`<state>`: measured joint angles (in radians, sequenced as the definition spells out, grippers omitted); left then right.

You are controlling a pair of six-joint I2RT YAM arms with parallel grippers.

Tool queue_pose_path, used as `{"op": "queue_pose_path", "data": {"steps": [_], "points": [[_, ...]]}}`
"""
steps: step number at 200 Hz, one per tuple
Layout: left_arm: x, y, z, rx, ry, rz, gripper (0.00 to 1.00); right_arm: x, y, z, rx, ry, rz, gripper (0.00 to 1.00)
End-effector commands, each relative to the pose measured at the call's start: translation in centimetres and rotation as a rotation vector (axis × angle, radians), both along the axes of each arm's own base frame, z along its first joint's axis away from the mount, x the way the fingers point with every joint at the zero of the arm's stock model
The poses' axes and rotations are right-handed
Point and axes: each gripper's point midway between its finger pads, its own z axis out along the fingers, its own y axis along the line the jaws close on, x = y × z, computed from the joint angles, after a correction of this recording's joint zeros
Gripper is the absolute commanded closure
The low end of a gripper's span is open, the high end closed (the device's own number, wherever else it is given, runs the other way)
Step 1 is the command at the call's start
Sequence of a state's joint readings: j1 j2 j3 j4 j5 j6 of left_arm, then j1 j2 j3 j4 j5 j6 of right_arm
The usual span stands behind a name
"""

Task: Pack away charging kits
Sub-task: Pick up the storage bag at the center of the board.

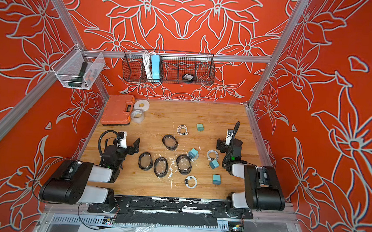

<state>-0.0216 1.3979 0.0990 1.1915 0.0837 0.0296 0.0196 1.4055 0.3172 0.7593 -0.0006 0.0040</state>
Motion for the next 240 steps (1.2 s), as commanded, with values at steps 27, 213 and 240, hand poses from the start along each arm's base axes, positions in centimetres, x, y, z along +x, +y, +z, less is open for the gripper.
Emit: {"op": "queue_pose_path", "data": {"steps": [27,213,240], "points": [[0.5,-0.1,1.0,0.014,-0.039,-0.005,0.03,0.6,-0.3,0.8,-0.027,-0.024,-0.002,0.02],[0.0,1.0,3.3,-0.02,-0.045,0.07,0.03,0.3,-2.3,4.2,-0.023,0.038,-0.14,0.02],[-1.1,1.9,7.7,-0.157,-0.08,0.14,0.03,-1.2,-3.4,9.8,0.158,-0.014,-0.288,0.02]]}}
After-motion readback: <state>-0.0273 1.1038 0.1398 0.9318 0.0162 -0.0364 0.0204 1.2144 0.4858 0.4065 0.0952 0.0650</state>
